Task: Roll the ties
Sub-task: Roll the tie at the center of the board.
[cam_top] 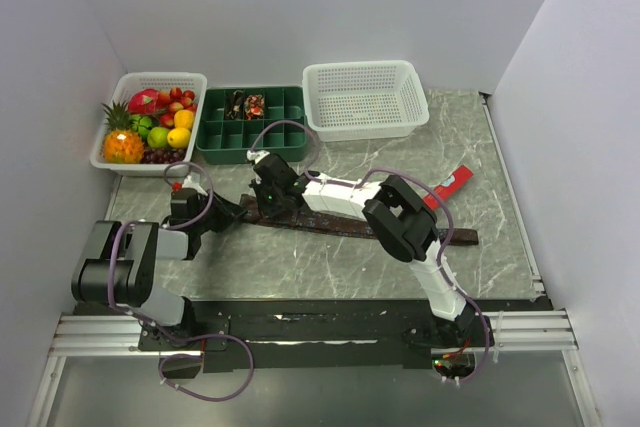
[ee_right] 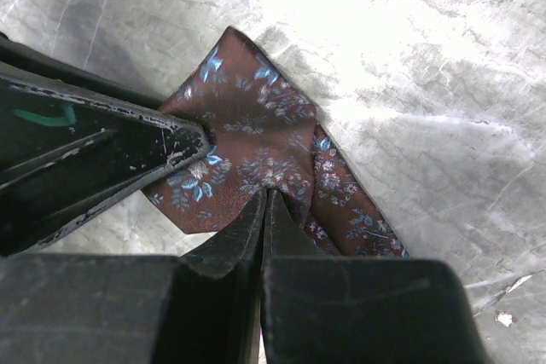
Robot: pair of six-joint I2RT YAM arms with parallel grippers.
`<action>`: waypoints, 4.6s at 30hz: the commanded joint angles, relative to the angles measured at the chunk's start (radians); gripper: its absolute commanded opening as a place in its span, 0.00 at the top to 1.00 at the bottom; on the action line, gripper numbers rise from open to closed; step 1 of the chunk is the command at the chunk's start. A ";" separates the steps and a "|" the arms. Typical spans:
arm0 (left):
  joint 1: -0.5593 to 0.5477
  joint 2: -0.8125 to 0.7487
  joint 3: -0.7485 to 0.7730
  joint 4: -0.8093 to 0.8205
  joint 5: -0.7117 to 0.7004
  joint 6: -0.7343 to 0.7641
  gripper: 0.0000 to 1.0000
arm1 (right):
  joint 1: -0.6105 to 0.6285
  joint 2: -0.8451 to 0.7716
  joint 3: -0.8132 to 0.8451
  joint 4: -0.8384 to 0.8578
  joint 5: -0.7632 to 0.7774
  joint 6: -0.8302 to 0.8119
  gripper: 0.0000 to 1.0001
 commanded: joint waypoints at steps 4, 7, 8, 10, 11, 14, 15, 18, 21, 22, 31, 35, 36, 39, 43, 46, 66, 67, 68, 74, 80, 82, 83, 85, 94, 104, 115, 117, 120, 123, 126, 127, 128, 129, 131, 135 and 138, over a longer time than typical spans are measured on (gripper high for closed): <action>-0.006 -0.087 0.004 -0.017 0.006 0.034 0.98 | -0.005 0.001 0.029 -0.069 0.004 -0.009 1.00; -0.006 -0.159 0.030 -0.142 -0.056 0.078 0.99 | -0.005 0.005 0.049 -0.077 -0.002 -0.012 1.00; -0.007 -0.173 0.047 -0.191 -0.063 0.101 0.99 | -0.005 0.008 0.053 -0.075 -0.012 -0.013 1.00; -0.009 -0.202 0.062 -0.229 -0.079 0.129 0.99 | -0.005 0.016 0.068 -0.071 -0.026 -0.016 1.00; -0.010 -0.208 0.074 -0.248 -0.083 0.135 0.99 | -0.005 0.018 0.075 -0.069 -0.038 -0.015 1.00; -0.026 -0.233 0.097 -0.315 -0.123 0.158 0.99 | -0.005 0.031 0.104 -0.069 -0.049 -0.013 1.00; -0.036 -0.239 0.103 -0.350 -0.137 0.161 0.99 | -0.006 0.038 0.118 -0.075 -0.054 -0.015 1.00; -0.064 -0.263 0.137 -0.430 -0.195 0.178 0.99 | -0.005 0.068 0.170 -0.095 -0.057 -0.021 1.00; -0.098 -0.276 0.183 -0.487 -0.264 0.199 0.99 | -0.006 0.068 0.190 -0.091 -0.052 -0.016 1.00; -0.105 -0.277 0.200 -0.511 -0.278 0.206 0.99 | -0.006 0.070 0.190 -0.086 -0.054 -0.016 1.00; -0.147 -0.289 0.241 -0.555 -0.317 0.218 0.99 | -0.006 0.114 0.213 -0.057 -0.075 0.011 1.00; -0.165 -0.274 0.240 -0.527 -0.300 0.212 0.99 | -0.006 0.127 0.211 -0.032 -0.106 0.031 1.00; -0.179 -0.271 0.239 -0.516 -0.291 0.210 0.99 | -0.008 0.131 0.208 -0.026 -0.111 0.033 1.00; -0.210 -0.254 0.243 -0.513 -0.301 0.212 0.99 | -0.006 0.130 0.178 0.009 -0.124 0.037 1.00; -0.240 -0.234 0.258 -0.522 -0.336 0.218 0.99 | -0.017 0.116 0.118 0.099 -0.173 0.059 1.00; -0.267 -0.217 0.269 -0.538 -0.358 0.222 0.99 | -0.022 0.111 0.093 0.113 -0.198 0.077 1.00; -0.438 -0.098 0.404 -0.732 -0.686 0.206 0.99 | -0.048 -0.048 0.112 -0.150 -0.034 -0.009 1.00; -0.446 -0.093 0.410 -0.740 -0.698 0.203 0.99 | -0.051 -0.054 0.110 -0.158 -0.031 -0.009 1.00; -0.451 -0.090 0.415 -0.743 -0.708 0.199 0.99 | -0.052 -0.059 0.099 -0.160 -0.029 -0.009 1.00; -0.466 -0.096 0.421 -0.745 -0.728 0.204 0.99 | -0.069 -0.117 0.027 -0.147 -0.023 -0.009 1.00; -0.500 -0.078 0.423 -0.702 -0.702 0.224 0.99 | -0.120 -0.209 -0.069 -0.103 -0.052 0.010 1.00; -0.518 -0.064 0.424 -0.690 -0.697 0.226 0.99 | -0.137 -0.244 -0.117 -0.069 -0.081 0.020 1.00; -0.526 -0.059 0.427 -0.680 -0.692 0.224 0.99 | -0.151 -0.254 -0.129 -0.059 -0.092 0.023 1.00; -0.543 -0.041 0.432 -0.673 -0.688 0.222 0.99 | -0.161 -0.275 -0.157 -0.035 -0.109 0.030 1.00; -0.576 0.000 0.429 -0.616 -0.633 0.212 0.69 | -0.178 -0.304 -0.224 0.049 -0.216 0.034 1.00; -0.576 0.013 0.384 -0.493 -0.518 0.241 0.62 | -0.223 -0.320 -0.283 0.130 -0.322 0.051 1.00; -0.583 0.048 0.369 -0.449 -0.465 0.253 0.62 | -0.256 -0.346 -0.338 0.193 -0.423 0.053 1.00; -0.584 0.046 0.369 -0.446 -0.462 0.253 0.60 | -0.255 -0.332 -0.330 0.190 -0.450 0.045 1.00; -0.587 0.043 0.363 -0.440 -0.458 0.255 0.57 | -0.256 -0.303 -0.323 0.178 -0.471 0.042 1.00; -0.590 0.043 0.357 -0.440 -0.461 0.252 0.55 | -0.252 -0.279 -0.318 0.176 -0.493 0.043 1.00; -0.590 0.042 0.357 -0.440 -0.461 0.250 0.55 | -0.241 -0.248 -0.297 0.134 -0.468 0.036 1.00; -0.592 0.042 0.357 -0.436 -0.459 0.250 0.55 | -0.237 -0.237 -0.289 0.114 -0.459 0.034 1.00; -0.592 0.039 0.357 -0.438 -0.459 0.250 0.55 | -0.238 -0.217 -0.284 0.088 -0.456 0.031 1.00; -0.592 0.037 0.357 -0.438 -0.459 0.250 0.55 | -0.238 -0.208 -0.274 0.074 -0.453 0.028 1.00; -0.593 0.036 0.357 -0.440 -0.462 0.250 0.55 | -0.237 -0.185 -0.266 0.043 -0.444 0.025 1.00; -0.596 0.031 0.355 -0.441 -0.465 0.250 0.55 | -0.235 -0.165 -0.263 0.017 -0.417 0.022 1.00; -0.596 0.024 0.351 -0.444 -0.471 0.250 0.55 | -0.232 -0.156 -0.254 -0.012 -0.384 0.016 1.00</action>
